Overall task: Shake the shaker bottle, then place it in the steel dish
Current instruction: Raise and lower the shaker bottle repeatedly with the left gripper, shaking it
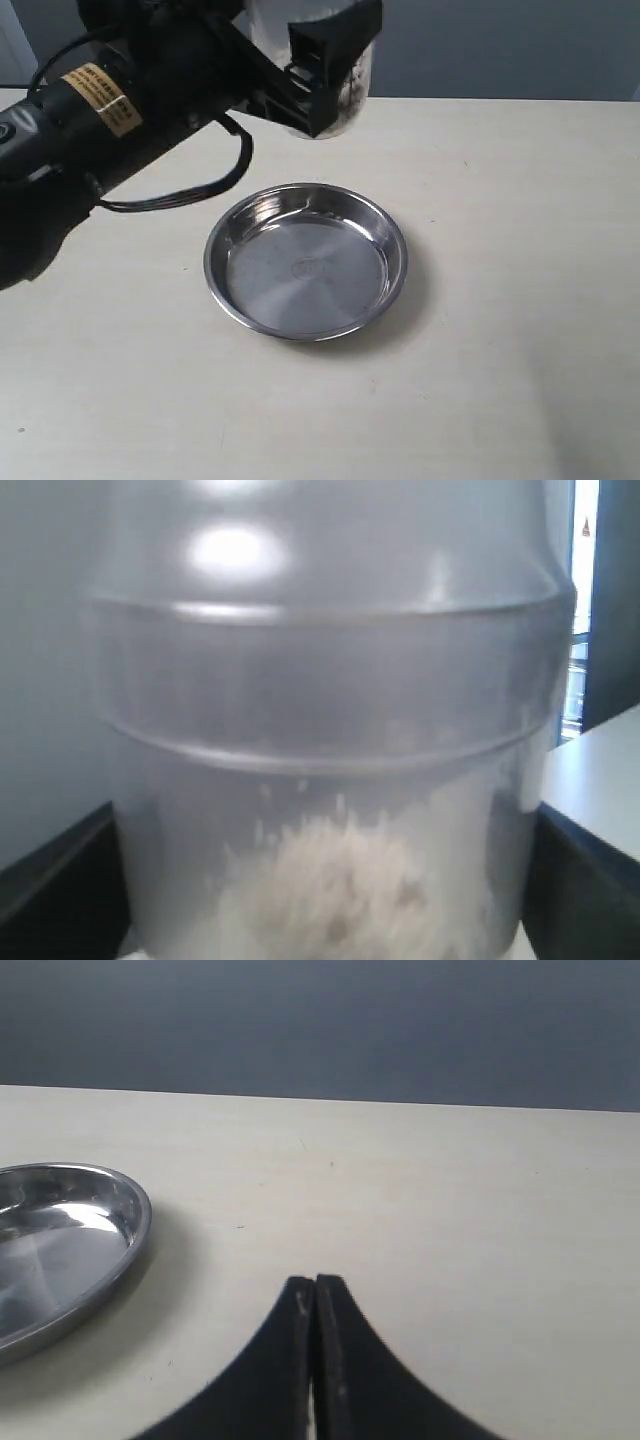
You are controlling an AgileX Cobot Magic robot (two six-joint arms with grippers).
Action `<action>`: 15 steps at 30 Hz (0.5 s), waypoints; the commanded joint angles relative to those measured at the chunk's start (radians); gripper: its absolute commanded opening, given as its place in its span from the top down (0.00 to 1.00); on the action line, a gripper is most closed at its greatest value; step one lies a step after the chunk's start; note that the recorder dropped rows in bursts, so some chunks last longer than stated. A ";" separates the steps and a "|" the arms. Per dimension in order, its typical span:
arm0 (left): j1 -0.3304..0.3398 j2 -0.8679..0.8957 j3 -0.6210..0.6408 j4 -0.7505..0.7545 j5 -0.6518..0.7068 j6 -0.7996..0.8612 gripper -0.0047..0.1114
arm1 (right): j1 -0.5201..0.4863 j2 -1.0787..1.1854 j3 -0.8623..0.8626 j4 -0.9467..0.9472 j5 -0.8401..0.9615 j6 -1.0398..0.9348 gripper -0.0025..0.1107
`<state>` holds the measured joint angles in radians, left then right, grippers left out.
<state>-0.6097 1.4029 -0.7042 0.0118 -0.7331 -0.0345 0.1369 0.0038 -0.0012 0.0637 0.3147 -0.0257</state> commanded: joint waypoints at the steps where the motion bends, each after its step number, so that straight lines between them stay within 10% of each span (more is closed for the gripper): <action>1: 0.012 0.227 0.140 -0.114 0.022 -0.047 0.96 | 0.004 -0.004 0.001 0.000 -0.009 0.000 0.98; 6: 0.010 0.096 0.117 0.057 -0.211 -0.121 0.96 | 0.004 -0.004 0.001 0.000 -0.009 0.000 0.98; 15: 0.010 0.048 0.107 -0.055 -0.020 -0.009 0.96 | 0.004 -0.004 0.001 0.000 -0.009 0.000 0.98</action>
<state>-0.5974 1.3867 -0.6473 -0.0062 -0.8049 -0.0596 0.1369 0.0038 -0.0012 0.0637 0.3146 -0.0257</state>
